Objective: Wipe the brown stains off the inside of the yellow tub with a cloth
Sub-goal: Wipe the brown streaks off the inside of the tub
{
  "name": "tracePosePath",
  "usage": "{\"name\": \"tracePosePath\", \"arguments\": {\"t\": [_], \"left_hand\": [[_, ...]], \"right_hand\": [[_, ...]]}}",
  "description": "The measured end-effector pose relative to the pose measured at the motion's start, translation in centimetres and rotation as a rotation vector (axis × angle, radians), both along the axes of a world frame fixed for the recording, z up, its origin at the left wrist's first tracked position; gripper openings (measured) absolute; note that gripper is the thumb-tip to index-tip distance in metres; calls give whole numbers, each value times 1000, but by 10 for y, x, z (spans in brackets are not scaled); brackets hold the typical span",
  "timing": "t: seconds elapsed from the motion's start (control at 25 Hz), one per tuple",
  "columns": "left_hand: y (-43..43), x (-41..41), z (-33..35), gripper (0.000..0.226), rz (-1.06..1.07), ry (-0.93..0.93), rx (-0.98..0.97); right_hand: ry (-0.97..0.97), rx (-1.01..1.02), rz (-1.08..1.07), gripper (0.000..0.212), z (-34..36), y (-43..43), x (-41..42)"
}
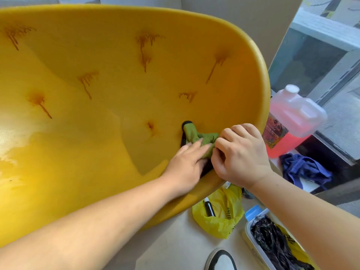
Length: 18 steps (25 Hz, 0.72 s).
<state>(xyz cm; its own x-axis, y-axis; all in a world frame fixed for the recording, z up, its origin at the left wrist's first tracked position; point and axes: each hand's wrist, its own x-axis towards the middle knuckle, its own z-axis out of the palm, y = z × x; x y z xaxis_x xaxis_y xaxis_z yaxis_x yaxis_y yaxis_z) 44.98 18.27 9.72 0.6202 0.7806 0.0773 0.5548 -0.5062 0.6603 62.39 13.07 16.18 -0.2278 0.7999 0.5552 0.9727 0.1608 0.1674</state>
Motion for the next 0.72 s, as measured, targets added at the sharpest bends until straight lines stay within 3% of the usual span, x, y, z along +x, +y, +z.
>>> {"name": "tracePosePath", "arguments": {"t": [0.08, 0.2, 0.28, 0.44, 0.52, 0.6, 0.72], "left_hand": [[36, -33, -6, 53, -118, 81, 47], [66, -57, -15, 52, 206, 221, -44], [45, -41, -11, 53, 266, 222, -39], [31, -57, -14, 54, -90, 116, 79], [65, -80, -22, 57, -201, 181, 131], [107, -89, -33, 58, -48, 262, 184], [131, -83, -28, 54, 436, 295, 63]], "right_hand": [[-20, -31, -35, 27, 3, -1, -2], [-58, -108, -135, 29, 4, 8, -13], [-39, -158, -171, 35, 6, 18, -21], [-113, -263, -178, 32, 0, 41, -34], [-103, -302, -189, 31, -7, 50, -42], [-105, -317, -205, 31, -12, 54, -44], [-136, -333, -207, 33, -16, 52, -43]]}}
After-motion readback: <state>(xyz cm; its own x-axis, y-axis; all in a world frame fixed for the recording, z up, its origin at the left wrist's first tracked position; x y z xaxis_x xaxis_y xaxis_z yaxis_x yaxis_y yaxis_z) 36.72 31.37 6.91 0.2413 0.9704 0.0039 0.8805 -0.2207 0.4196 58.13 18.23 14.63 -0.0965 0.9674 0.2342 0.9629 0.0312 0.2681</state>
